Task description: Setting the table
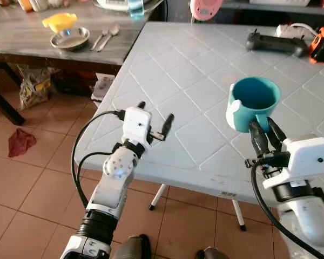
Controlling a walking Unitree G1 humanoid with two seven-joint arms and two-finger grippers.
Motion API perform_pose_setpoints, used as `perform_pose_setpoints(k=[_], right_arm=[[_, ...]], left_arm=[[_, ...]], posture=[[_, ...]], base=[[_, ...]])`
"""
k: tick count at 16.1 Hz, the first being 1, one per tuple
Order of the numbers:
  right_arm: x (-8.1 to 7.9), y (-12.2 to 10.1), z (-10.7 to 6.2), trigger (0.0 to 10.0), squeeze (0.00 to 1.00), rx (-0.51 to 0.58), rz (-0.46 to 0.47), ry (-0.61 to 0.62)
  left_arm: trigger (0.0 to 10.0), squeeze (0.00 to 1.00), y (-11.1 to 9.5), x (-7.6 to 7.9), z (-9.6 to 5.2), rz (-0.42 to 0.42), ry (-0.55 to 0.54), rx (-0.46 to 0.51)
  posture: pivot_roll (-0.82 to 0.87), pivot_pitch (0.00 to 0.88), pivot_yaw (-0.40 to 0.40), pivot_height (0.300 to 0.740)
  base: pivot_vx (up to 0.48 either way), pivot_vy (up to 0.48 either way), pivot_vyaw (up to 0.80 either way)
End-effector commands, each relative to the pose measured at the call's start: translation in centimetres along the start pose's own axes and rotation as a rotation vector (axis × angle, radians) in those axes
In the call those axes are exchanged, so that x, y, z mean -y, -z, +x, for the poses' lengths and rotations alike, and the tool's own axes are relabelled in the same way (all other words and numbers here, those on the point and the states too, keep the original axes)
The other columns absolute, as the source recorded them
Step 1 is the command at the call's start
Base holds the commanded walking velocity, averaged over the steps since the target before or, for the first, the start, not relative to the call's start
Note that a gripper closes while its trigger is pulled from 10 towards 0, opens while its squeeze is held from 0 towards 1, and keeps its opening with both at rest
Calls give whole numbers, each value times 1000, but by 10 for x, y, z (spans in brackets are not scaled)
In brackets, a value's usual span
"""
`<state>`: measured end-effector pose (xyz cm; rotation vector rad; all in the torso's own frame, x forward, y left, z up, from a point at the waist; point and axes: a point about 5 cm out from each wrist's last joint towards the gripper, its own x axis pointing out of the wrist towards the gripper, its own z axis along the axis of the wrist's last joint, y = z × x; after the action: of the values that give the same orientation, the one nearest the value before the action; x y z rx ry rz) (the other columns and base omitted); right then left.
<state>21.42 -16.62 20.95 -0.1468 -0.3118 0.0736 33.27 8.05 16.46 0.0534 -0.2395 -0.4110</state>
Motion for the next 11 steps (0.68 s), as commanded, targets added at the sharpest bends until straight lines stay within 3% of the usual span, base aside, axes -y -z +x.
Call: perform_pose_setpoints(k=[1, 2, 11], right_arm=[[0, -6, -2, 10000, 0, 24, -9, 33], [1, -5, -3, 10000, 0, 23, 36, 94], [12, -1, -9, 10000, 0, 6, 20, 218]], left_arm=[[10000, 0, 0, -6, -1, -8, -24, -6], [10000, 0, 0, -10, -1, -7, -42, -13], [10000, 0, -3, -14, 2, -36, -96, 3]], posture=[[-29, 132, 49, 714], [-22, 136, 44, 714], [-31, 124, 15, 714]], base=[[0, 0, 0], [0, 0, 0], [0, 0, 0]])
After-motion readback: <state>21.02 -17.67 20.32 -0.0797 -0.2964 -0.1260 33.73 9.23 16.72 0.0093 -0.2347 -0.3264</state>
